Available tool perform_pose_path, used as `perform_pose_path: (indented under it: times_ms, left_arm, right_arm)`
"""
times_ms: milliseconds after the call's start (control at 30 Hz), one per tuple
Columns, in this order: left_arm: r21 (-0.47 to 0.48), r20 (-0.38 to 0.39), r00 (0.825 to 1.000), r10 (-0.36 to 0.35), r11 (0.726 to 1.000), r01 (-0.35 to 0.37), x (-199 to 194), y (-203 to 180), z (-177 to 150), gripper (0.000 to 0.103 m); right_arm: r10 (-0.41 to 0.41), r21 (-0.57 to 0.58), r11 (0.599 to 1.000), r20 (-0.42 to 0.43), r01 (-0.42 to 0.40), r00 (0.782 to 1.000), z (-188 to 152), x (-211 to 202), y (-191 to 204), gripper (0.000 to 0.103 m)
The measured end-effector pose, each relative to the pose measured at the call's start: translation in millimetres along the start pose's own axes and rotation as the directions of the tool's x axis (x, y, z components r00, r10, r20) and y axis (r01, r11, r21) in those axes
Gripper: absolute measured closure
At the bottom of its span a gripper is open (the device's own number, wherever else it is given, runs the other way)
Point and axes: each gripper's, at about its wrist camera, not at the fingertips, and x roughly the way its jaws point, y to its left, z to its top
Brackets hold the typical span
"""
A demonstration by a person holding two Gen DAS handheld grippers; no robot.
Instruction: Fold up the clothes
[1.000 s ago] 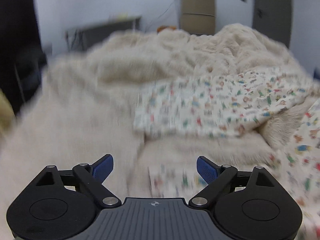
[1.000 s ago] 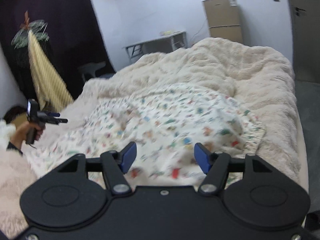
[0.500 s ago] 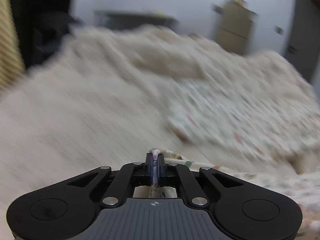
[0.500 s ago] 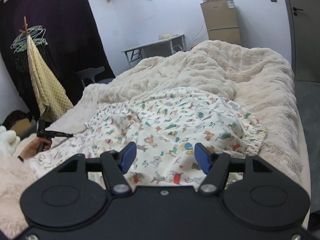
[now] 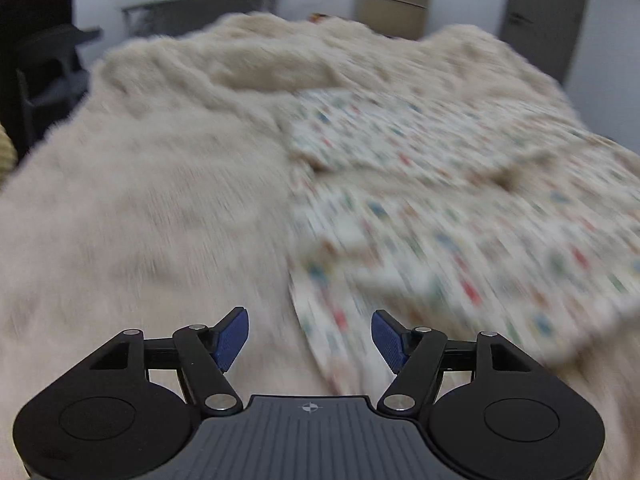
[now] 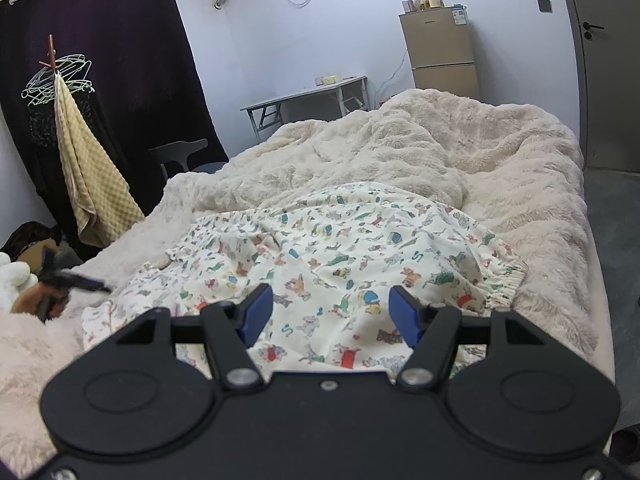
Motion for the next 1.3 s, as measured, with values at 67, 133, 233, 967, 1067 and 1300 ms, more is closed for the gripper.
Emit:
perform_pose_path:
  times_ms: [67,133,233,967,1067,1300]
  left_arm:
    - [-0.002,-0.053,0.994,-0.095,0.996,0.095,0.1,0.6,-15.8,0.040]
    - [-0.059,-0.075,0.988,-0.137,0.989,0.133,12.3,-0.2,-20.7,0.039]
    - [-0.124,-0.035,0.986,-0.160,0.980,0.155,26.7,0.3,-19.7,0.076]
    - [-0.089,0.293,0.956,0.035,0.996,-0.009,-68.3,-20.9,24.7,0.032]
    - [0.001,0.294,0.956,0.020,1.000,-0.021,-68.4,-48.9,33.8,0.028]
    - [0.326,0.295,0.954,-0.058,0.944,-0.044,-74.4,-113.4,28.1,0.025]
  right_arm:
    - [-0.008,-0.008,1.000,-0.001,0.008,1.000,-0.7,0.7,2.2,0.041]
    - [-0.011,-0.012,1.000,0.002,0.011,1.000,-0.6,0.6,3.1,0.041]
    - [-0.015,-0.016,1.000,0.006,0.015,1.000,-0.6,-0.2,3.5,0.041]
    - [-0.210,-0.136,0.968,0.034,0.212,0.977,-2.4,-55.8,-16.1,0.036]
    - [-0.230,-0.217,0.951,-0.022,0.220,0.973,-15.4,-60.0,-20.7,0.036]
    - [-0.161,-0.574,0.814,-0.071,0.092,0.984,-83.8,-92.1,5.2,0.036]
